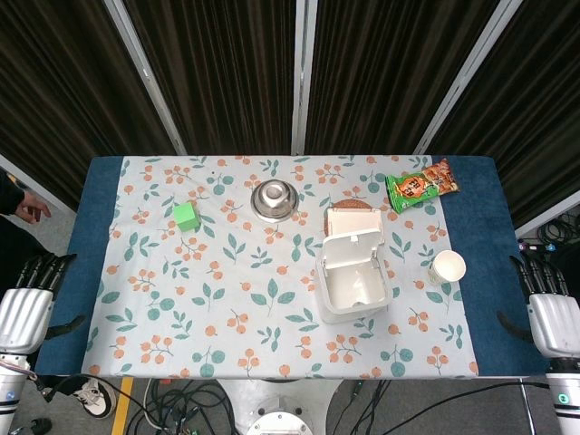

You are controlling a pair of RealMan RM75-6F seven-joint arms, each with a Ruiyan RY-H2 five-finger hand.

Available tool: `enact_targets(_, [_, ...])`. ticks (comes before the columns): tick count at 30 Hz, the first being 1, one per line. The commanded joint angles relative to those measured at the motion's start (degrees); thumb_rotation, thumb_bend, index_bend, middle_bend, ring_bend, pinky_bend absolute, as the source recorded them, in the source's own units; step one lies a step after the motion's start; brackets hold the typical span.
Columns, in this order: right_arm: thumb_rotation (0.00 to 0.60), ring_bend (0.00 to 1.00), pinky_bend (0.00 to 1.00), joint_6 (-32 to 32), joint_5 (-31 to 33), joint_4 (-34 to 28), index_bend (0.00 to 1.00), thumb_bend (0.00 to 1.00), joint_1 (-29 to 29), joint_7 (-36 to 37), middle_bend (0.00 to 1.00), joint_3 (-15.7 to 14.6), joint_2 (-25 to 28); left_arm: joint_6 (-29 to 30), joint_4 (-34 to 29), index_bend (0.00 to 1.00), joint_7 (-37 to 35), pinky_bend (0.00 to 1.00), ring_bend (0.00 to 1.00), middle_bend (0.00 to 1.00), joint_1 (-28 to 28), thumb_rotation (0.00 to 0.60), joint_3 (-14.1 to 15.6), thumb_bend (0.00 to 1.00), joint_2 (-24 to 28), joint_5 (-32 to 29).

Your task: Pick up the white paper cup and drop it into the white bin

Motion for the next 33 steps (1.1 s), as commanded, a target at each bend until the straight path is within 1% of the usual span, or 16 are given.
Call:
enact_targets(1, [0.6, 0.0, 0.0, 0.3, -0.3, -0.1, 0.0, 0.15, 0.1, -0.2, 0.0, 0.1, -0.1, 0.1, 0.3, 0.1, -0.1, 0.1, 0.08, 0.15, 0.1, 0.6, 0.0, 0.09, -0.2, -0.2])
enact_targets(10, [0.6, 0.0, 0.0, -0.7, 0.9, 1.8, 0.0, 0.16, 0.2, 0.7, 0.0, 0.2, -0.8, -0.1, 0.1, 0.1, 0.7, 0.1, 0.08, 0.15, 0.0, 0.6, 0.0, 0.09, -0.3, -0.1])
enact_targets(16, [0.6, 0.0, 0.0, -2.1, 2.1, 0.9, 0.0, 0.16, 1.1, -3.3, 0.0, 0.7, -1.0, -0.5, 2.0, 0.1, -0.5, 0.1, 0.08, 0.15, 0.2, 0.6, 0.8, 0.09, -1.3, 0.3])
enact_targets(19, [0.6, 0.0, 0.0, -4.2, 3.9, -0.1, 0.0, 0.16, 2.6, -5.9, 0.0, 1.8, -0.9, -0.1, 2.7, 0.1, -1.3, 0.1, 0.08, 0.15, 0.5, 0.6, 0.9, 0.09, -1.5, 0.1])
enact_targets(24, [0.6, 0.0, 0.0, -10.5, 7.7, -2.1, 0.0, 0.16, 6.1, -9.9, 0.0, 2.9, -1.3, 0.3, 3.8, 0.1, -2.7, 0.1, 0.08, 0.15, 0.7, 0.6, 0.9, 0.09, -2.1, 0.5])
enact_targets(26, [0.6, 0.0, 0.0, -13.0, 9.5, -2.5, 0.0, 0.15, 7.7, -12.5, 0.0, 3.3, -1.9, 0.2, 4.4, 0.1, -3.1, 0.1, 0.08, 0.15, 0.7, 0.6, 1.1, 0.09, -2.5, 0.5])
enact_targets(33, [0.6, 0.0, 0.0, -21.3, 17.6, -1.8, 0.0, 0.15, 13.8, -20.6, 0.0, 5.3, -4.9, -0.3, 5.5, 0.1, -3.6, 0.1, 0.08, 0.15, 0.6, 0.6, 1.2, 0.09, -3.2, 0.4])
